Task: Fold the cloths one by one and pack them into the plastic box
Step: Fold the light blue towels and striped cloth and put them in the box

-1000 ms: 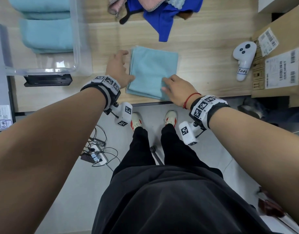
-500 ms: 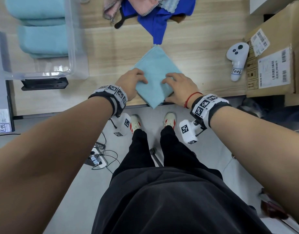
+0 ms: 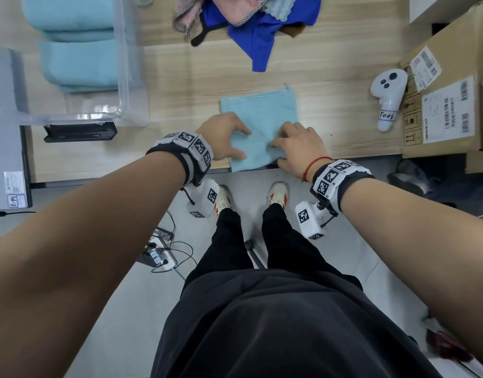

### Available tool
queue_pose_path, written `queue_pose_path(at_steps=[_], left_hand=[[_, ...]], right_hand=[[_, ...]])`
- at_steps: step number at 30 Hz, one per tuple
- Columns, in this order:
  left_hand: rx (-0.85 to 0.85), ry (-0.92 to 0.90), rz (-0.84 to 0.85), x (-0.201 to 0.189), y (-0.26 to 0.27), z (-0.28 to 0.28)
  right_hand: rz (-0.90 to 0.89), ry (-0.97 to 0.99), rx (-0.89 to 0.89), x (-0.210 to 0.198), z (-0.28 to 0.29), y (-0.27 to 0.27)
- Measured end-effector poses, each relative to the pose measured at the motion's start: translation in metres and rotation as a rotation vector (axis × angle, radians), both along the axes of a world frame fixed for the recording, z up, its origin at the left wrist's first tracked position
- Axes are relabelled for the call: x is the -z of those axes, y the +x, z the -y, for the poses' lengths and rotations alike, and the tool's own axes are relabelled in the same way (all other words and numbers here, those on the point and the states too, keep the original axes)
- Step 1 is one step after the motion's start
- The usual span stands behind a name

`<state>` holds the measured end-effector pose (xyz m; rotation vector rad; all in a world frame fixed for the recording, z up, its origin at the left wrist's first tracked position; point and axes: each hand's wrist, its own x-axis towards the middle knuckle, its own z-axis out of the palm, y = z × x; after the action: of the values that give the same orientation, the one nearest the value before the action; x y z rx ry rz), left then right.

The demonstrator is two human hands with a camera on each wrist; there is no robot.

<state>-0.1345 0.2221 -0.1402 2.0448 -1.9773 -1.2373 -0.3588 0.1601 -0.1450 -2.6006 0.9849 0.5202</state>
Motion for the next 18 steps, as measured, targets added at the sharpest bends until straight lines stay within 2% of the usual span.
queue_pose_path(at_steps=[2,7,10,14,18], left_hand=[[0.089,0.12,0.06,0.006,0.001,-0.01],[0.134,0.137,0.016,0.005,0.007,-0.016],[0.097,0.163,0.024,0.005,0.012,-0.013],[-0.042,0.149,0.016,0.005,0.012,-0.009],[-0.119,0.117,0.022,0.003,0.01,-0.003]], right_hand=[[0.043,0.012,0.001,0.0,-0.001,-0.001],[0.118,0.078,0.062,0.001,0.005,-0.003],[0.176,0.071,0.107,-0.002,0.013,0.001],[0.268,0.105,0.183,-0.009,0.025,0.011],[0.245,0.23,0.308,-0.014,0.038,0.016]])
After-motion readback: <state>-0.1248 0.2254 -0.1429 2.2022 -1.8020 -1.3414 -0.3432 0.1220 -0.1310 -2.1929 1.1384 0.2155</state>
